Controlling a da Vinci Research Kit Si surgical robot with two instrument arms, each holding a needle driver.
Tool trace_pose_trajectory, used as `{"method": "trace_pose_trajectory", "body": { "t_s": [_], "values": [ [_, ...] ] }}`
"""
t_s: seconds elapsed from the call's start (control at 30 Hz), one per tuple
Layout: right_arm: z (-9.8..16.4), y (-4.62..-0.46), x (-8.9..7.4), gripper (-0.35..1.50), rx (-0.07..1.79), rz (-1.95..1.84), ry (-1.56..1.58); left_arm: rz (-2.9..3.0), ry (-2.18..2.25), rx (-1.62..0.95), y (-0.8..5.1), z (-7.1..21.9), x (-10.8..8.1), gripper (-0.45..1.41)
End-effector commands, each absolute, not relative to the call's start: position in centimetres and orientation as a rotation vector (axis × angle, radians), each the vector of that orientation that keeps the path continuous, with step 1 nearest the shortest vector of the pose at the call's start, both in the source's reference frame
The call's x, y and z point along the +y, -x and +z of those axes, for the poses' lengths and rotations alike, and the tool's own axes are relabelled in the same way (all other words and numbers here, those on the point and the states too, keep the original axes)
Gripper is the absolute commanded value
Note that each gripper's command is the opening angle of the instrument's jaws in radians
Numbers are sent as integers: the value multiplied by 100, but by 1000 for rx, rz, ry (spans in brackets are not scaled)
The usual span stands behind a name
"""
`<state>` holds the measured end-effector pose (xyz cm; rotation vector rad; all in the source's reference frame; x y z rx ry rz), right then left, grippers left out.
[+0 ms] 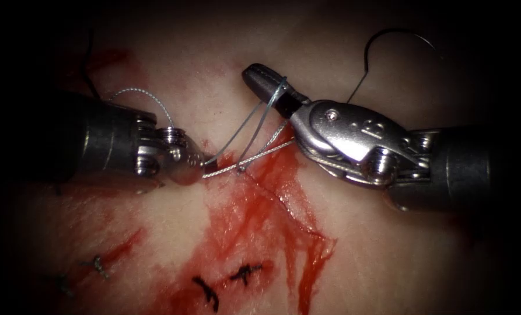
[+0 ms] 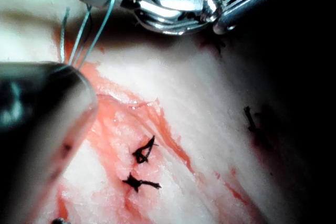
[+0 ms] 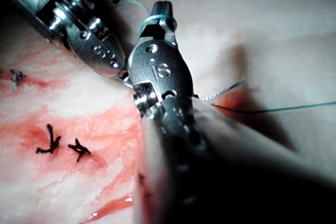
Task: Wound Closure
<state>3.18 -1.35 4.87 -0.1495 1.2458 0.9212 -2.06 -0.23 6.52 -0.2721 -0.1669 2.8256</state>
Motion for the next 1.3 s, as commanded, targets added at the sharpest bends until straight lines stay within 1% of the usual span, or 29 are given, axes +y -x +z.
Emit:
{"method": "trace_pose_trajectory", "body": {
  "t_s": [0.03,0.2,0.27,0.37,0.47,0.63,0.77,0.97,1.3],
  "values": [
    [495,-326,-135,-35,1186,905,149,2826,270,-164,213,653,-25,-45],
    [518,-332,-151,-35,973,973,71,2867,317,-118,233,640,-22,-45],
    [526,-332,-157,-35,896,1001,35,2898,342,-30,240,635,-19,-45],
    [534,-331,-158,-35,836,1027,20,2938,381,82,246,628,-16,-45],
    [536,-330,-154,-35,830,1062,16,2964,421,169,250,617,-12,-45],
    [536,-330,-145,-35,835,1108,-6,2988,421,205,255,607,-7,-45],
    [538,-321,-141,-35,834,1168,-23,3031,406,403,255,599,0,-45],
    [544,-302,-146,-35,758,1238,-85,3036,370,666,247,584,16,-45],
    [556,-277,-158,-35,700,1340,-158,3033,313,873,242,574,25,-45]
  ]
}}
